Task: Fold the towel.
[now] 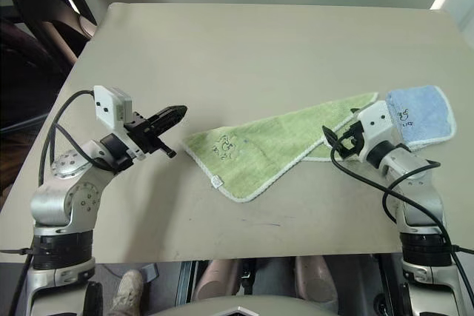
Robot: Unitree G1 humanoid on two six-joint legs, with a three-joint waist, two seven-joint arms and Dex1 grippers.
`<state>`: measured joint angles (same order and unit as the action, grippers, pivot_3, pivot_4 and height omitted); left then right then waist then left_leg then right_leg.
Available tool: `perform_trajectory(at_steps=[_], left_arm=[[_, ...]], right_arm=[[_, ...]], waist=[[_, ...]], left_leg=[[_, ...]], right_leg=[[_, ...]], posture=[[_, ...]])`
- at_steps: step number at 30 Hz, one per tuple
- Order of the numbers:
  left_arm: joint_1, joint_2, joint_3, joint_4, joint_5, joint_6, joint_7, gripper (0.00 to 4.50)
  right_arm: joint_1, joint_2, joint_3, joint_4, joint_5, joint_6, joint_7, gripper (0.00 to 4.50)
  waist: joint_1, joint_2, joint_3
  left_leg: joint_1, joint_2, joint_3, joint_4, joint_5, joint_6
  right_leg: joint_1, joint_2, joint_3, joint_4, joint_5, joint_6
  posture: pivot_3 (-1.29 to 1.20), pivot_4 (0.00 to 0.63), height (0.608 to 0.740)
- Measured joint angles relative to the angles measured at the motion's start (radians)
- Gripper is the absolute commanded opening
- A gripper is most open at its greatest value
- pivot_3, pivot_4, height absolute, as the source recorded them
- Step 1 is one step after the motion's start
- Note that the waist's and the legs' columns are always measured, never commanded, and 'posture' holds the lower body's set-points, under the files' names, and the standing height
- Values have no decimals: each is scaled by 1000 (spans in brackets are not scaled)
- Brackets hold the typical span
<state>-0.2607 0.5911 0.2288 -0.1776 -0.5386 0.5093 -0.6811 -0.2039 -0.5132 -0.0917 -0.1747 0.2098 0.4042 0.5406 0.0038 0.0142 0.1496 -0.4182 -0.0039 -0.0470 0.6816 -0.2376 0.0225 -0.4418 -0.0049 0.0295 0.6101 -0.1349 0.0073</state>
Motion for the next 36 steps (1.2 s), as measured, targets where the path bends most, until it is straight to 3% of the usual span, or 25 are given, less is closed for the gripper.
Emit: perform_trajectory(at_steps=[22, 35, 36], left_arm=[[-49, 20, -52, 1, -4, 15, -62, 0], [-31, 32, -105, -51, -8, 23, -105, 0], [-30, 46, -122, -55, -6, 23, -122, 374]], right_arm=[[16, -9, -20, -20, -1, -13, -23, 4460], [-61, -10, -15, 76, -9, -63, -23, 4460], [-60, -11, -15, 78, -9, -65, -22, 4500]], waist=[[-1, 0, 0], [-1, 0, 0], [0, 0, 0]], left_leg=[[0, 0, 0, 0, 0, -1], [0, 0, 0, -1, -1, -1], [0, 0, 0, -1, -1, -1]], right_leg=[[0, 0, 0, 0, -1, 1], [-1, 0, 0, 0, 0, -1], [-1, 0, 0, 0, 0, -1]], posture=[[0, 150, 735], [0, 150, 735], [0, 150, 735]])
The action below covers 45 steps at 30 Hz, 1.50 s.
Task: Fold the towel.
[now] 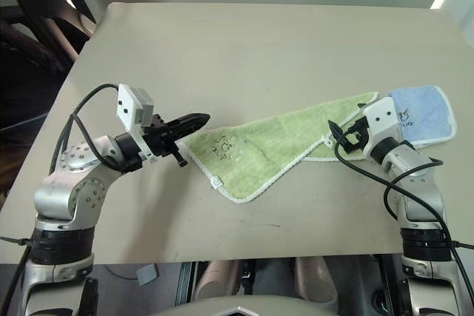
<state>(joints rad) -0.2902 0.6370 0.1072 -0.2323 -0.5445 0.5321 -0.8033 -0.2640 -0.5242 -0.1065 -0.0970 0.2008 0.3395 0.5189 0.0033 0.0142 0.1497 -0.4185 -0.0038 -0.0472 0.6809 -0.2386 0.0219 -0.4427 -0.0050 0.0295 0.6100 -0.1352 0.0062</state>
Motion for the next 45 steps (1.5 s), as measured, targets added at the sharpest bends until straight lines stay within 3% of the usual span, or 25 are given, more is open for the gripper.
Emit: perform_trajectory(at_steps=[1, 7, 12, 20, 33, 37, 45], left_arm=[[0, 12, -13, -1, 0, 0, -20, 542], [-8, 124, -128, -3, 32, -39, -230, 2694], [-34, 150, -199, 2, 70, -91, -347, 4462], [-101, 208, -409, 64, 260, -328, -600, 4462], [-170, 137, -515, 130, 391, -413, -656, 4462], [-170, 137, -536, 148, 459, -461, -643, 3582], [-165, 115, -537, 171, 466, -494, -611, 689]], right_arm=[[1, 0, 0, 0, 0, 0, 1, 4500], [13, -22, -5, -2, -2, 0, 1, 4500], [21, -37, -26, -9, -2, 0, 1, 4500], [65, -50, -59, -59, -1, 20, -9, 4500], [102, -52, -82, -124, 0, 60, -16, 4500], [105, -53, -86, -140, 0, 66, -17, 4500], [99, -53, -86, -145, 1, 74, -17, 4500]], waist=[[0, 0, 0], [1, 0, 0], [1, 0, 0], [1, 1, 0], [1, 1, 0], [1, 1, 0], [5, 3, -2]], left_leg=[[0, 0, 0, 0, 0, 0], [-1, 0, 0, 1, -1, 0], [-1, 0, -1, 0, -2, -1], [-2, 0, -1, 0, -6, -1], [-2, 0, 0, 1, -9, 1], [-2, 0, 0, 1, -9, 1], [-1, 0, 0, 3, -7, 5]], right_leg=[[0, 0, 0, 0, 0, 0], [0, 0, 0, 0, 1, -2], [-1, 0, 0, 0, 0, -3], [-3, 0, 0, 0, -2, -4], [-3, -1, 0, 0, -4, -4], [-3, -1, 0, 1, -4, -4], [1, -1, 0, 0, -3, -2]], posture=[[0, 150, 735], [0, 150, 735], [0, 150, 735], [0, 150, 735], [0, 150, 735], [0, 150, 735], [0, 150, 735]])
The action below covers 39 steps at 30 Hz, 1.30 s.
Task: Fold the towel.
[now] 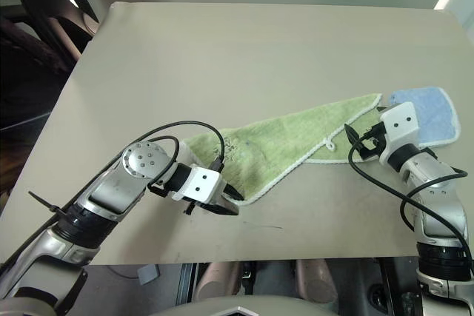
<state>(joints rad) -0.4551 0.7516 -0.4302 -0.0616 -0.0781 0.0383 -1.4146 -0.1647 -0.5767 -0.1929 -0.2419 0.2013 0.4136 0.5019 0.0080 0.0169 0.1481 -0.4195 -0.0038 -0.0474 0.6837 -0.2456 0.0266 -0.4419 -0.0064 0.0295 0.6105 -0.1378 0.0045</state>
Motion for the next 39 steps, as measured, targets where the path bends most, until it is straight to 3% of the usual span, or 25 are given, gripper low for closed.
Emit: perform_trajectory(at_steps=[2, 10, 15, 24, 39], left_arm=[[2, -11, 9, 11, 0, 10, 24, 29], [19, -18, 31, 26, -9, 6, 33, 29], [62, 28, 104, 41, -44, 11, 54, 29], [93, 57, 154, 56, -58, 1, 70, 29], [97, 63, 161, 62, -68, 1, 76, 29]], right_arm=[[-11, 0, 0, 0, 0, 0, 0, 4500], [-33, -39, 7, 23, -11, -11, 17, 4500], [-101, -194, 37, 166, -121, -149, 63, 4500], [-217, -281, 171, 474, -282, -431, 128, 4500], [-243, -286, 199, 579, -323, -561, 146, 4500]], waist=[[0, 0, 0], [-1, 1, 0], [-4, 1, 0], [-13, 1, 0], [-13, 1, 0]], left_leg=[[0, 0, 0, 0, 0, 0], [0, 0, 0, 0, 1, 0], [0, 0, 0, -1, 1, 0], [0, 1, 0, -2, 0, -1], [0, 1, 0, -2, 0, -1]], right_leg=[[0, 0, 0, 0, -1, 3], [0, 0, 0, 0, -2, 6], [-2, 1, 0, 0, -1, 5], [-4, 2, 0, 1, 1, -1], [-4, 2, 0, 1, 2, -3]], posture=[[0, 150, 735], [0, 150, 735], [0, 150, 735], [0, 150, 735], [0, 150, 735]])
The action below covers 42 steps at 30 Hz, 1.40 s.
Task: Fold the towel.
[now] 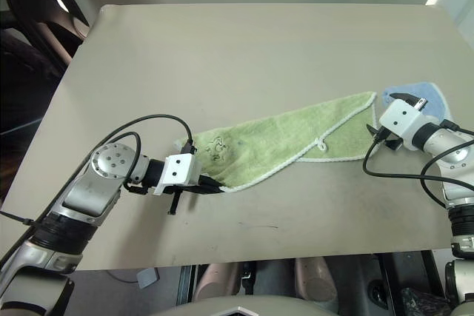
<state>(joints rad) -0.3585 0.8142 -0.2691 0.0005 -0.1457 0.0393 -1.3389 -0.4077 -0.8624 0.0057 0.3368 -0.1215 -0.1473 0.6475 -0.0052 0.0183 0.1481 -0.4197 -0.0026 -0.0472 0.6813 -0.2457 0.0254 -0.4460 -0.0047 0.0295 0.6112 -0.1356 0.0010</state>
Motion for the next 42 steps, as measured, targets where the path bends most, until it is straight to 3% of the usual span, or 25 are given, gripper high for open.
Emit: perform_trajectory(at_steps=[8, 13, 15, 22, 42], left_arm=[[0, 1, 0, 0, 0, 0, 4, 29], [90, 34, 76, -32, -21, 10, 59, 29], [95, 35, 80, -39, -21, 14, 64, 29], [89, 35, 80, -46, -20, 30, 64, 29], [75, 35, 80, -52, -16, 50, 63, 29]], right_arm=[[-2, 0, 0, 1, 0, -4, 0, 4500], [-380, 38, 230, 451, -293, -243, -159, 4500], [-417, 42, 254, 527, -329, -308, -193, 4500], [-447, 63, 293, 671, -376, -417, -248, 4500], [-505, 44, 381, 755, -543, -475, -418, 4500]], waist=[[0, 0, 0], [-29, 1, 0], [-20, 1, 0], [-10, 2, 1], [-11, 2, 1]], left_leg=[[0, 0, 0, 0, 0, 0], [1, 0, 0, 0, 1, 2], [2, 1, 0, 0, 1, 2], [0, 2, 1, -2, 0, 0], [0, 2, 2, -1, 0, 0]], right_leg=[[0, 0, 0, 0, 0, 0], [-3, 0, 0, -2, 7, 2], [-3, 0, -2, 1, 8, -2], [-5, 0, -2, 0, 7, -3], [-6, -1, -2, 0, 7, -5]], posture=[[0, 150, 735], [0, 150, 735], [0, 150, 735], [0, 150, 735], [0, 150, 735]])
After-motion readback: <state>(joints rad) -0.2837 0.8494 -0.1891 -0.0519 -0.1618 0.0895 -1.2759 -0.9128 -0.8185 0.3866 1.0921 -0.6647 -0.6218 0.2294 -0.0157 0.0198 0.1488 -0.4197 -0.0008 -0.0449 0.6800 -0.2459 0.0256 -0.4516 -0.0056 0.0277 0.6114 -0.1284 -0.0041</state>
